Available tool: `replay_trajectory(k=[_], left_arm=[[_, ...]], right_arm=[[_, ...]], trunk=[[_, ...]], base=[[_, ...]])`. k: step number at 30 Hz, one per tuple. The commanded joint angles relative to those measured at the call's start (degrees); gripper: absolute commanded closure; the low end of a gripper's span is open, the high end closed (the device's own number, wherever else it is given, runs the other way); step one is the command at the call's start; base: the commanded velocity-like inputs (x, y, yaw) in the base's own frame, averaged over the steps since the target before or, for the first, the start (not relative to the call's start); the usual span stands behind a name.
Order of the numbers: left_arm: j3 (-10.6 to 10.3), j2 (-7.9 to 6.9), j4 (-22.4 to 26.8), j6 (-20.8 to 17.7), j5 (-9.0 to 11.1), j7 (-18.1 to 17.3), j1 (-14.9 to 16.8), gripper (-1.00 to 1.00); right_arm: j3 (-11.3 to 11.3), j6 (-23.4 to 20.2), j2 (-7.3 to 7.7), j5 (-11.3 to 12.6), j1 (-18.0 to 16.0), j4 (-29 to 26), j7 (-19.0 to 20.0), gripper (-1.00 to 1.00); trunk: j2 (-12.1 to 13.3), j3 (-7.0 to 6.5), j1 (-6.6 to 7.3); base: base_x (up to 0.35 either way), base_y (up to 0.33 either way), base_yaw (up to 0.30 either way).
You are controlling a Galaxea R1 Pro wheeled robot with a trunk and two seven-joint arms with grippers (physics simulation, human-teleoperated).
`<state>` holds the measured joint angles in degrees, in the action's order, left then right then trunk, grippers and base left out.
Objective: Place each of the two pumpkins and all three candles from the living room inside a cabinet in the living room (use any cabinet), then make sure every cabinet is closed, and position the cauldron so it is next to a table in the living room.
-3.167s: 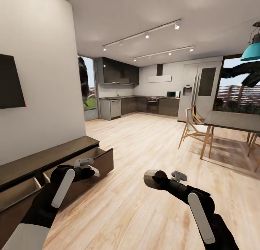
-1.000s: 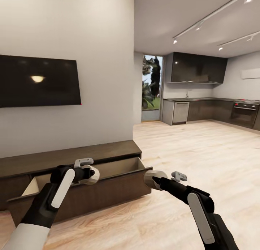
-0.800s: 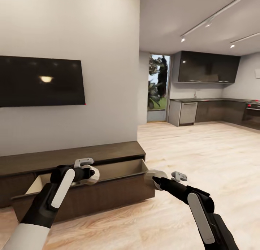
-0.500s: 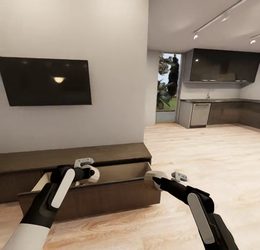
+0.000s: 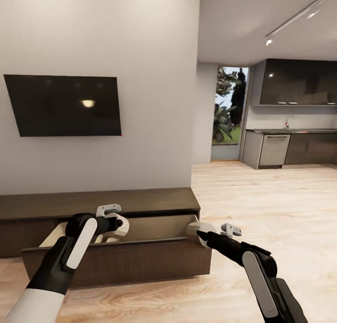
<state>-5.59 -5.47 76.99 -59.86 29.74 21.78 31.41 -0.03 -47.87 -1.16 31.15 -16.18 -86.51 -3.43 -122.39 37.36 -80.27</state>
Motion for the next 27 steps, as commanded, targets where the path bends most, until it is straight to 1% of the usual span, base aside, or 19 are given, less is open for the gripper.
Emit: replay_trajectory(k=[1, 8, 19, 21, 23, 24, 27], left_arm=[[-0.10, -0.05, 0.06, -0.14, 0.50, 0.57, 0.05, 1.00], [-0.04, -0.04, 0.02, -0.14, 0.50, 0.55, 0.05, 1.00], [-0.03, -0.06, -0.29, -0.14, 0.62, 0.55, 0.12, 1.00], [-0.03, -0.06, -0.53, -0.14, 0.65, 0.58, 0.16, 1.00], [-0.03, -0.06, -0.75, -0.14, 0.68, 0.60, 0.20, 1.00], [-0.03, -0.03, -1.06, -0.14, 0.71, 0.62, 0.21, 1.00], [-0.03, -0.02, -1.59, -0.14, 0.73, 0.62, 0.26, 1.00]], right_arm=[[0.06, -0.17, 0.00, 0.69, 0.02, -0.06, -0.39, 1.00], [0.21, -0.36, -0.11, 0.91, 0.28, -0.06, -0.41, 1.00], [0.35, -0.18, -0.47, 0.69, 0.28, -0.11, -0.76, 1.00], [0.45, -0.34, -0.52, 0.68, 0.28, -0.09, -1.65, 1.00], [0.53, -0.57, -0.53, 0.67, 0.28, -0.06, -3.98, 1.00], [0.54, -0.66, -0.59, 0.68, 0.24, 0.10, -6.42, 1.00], [1.24, -1.12, -0.73, 0.78, -0.36, 0.45, -11.08, 1.00]], trunk=[[-0.04, 0.06, -0.01], [-0.04, 0.06, -0.01], [-0.04, 0.06, -0.01], [-0.04, 0.06, -0.01], [-0.04, 0.06, -0.01], [-0.04, 0.06, -0.01], [-0.04, 0.06, -0.01]], base=[[0.157, -0.208, 0.008], [0.144, -0.140, 0.002], [0.155, -0.018, 0.000], [0.222, -0.001, 0.000], [0.230, -0.001, 0.000], [0.217, 0.000, 0.000], [0.162, 0.000, 0.000]])
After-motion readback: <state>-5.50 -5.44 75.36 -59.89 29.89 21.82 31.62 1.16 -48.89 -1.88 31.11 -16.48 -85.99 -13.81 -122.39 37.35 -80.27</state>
